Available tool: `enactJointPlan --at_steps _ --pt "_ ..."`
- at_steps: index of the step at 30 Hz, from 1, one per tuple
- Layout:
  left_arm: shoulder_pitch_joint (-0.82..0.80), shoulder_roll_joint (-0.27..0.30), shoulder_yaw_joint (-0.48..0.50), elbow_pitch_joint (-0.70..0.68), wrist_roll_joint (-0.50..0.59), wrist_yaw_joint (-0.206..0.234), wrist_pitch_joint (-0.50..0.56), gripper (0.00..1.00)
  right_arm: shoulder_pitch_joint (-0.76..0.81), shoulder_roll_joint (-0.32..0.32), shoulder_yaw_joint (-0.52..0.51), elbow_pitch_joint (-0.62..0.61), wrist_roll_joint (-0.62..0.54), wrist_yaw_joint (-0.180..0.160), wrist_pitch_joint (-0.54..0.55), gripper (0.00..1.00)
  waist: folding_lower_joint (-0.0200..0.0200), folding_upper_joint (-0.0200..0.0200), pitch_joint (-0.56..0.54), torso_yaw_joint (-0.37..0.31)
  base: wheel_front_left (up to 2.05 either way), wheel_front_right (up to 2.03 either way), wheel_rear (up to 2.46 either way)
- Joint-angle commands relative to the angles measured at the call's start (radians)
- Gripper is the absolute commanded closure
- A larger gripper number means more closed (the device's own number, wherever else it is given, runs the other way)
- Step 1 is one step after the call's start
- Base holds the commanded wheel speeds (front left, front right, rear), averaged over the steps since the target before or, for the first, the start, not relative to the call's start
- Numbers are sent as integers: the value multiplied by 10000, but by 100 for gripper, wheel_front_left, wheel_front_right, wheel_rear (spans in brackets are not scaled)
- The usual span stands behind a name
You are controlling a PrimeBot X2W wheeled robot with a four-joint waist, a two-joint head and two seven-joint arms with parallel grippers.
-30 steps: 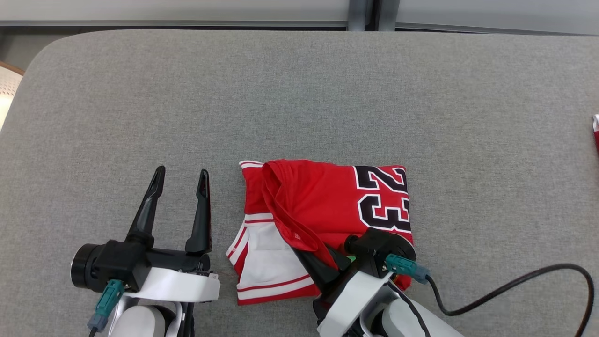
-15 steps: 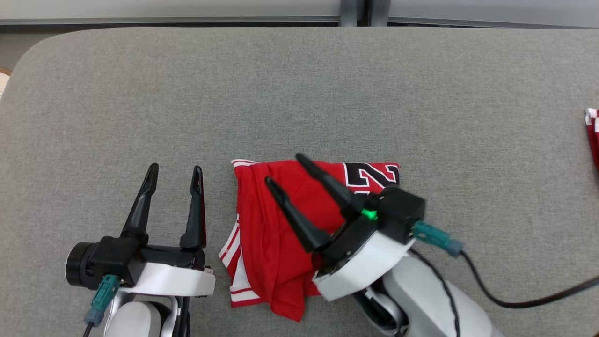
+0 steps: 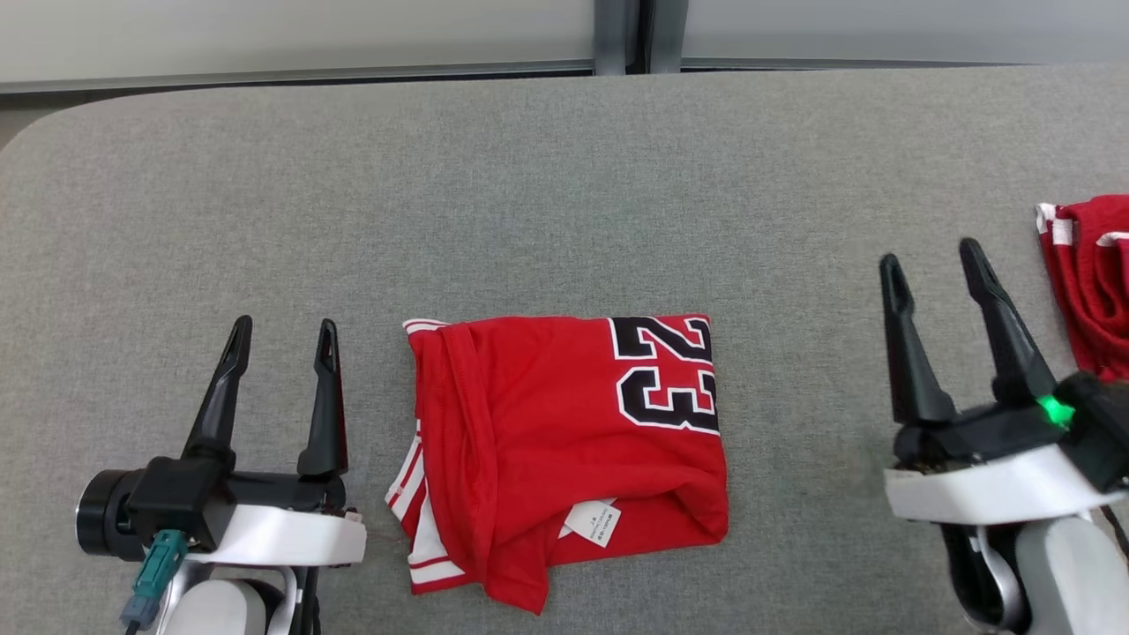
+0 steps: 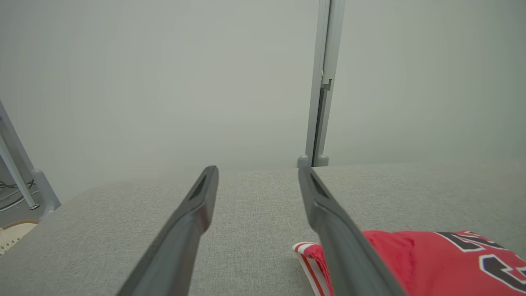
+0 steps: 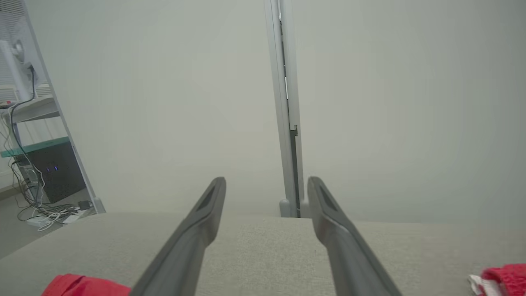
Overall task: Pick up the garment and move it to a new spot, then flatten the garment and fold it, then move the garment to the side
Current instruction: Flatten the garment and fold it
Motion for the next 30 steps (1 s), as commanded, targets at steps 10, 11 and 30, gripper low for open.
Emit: enactJointPlan --at_steps 10,11,30 --pt "935 350 130 52 148 -104 -43 0 2516 -267 -1326 -740 -392 -4 939 0 0 -1 -864 -385 0 0 0" --pt "1021 357 116 71 148 -107 -43 0 2679 -246 -1369 -787 -386 -4 986 0 0 -1 -948 -409 0 0 0" --pt "1452 480 15 89 -66 62 227 0 3232 -208 -1370 -1066 -264 -4 1379 0 0 -1 -1466 -523 0 0 0"
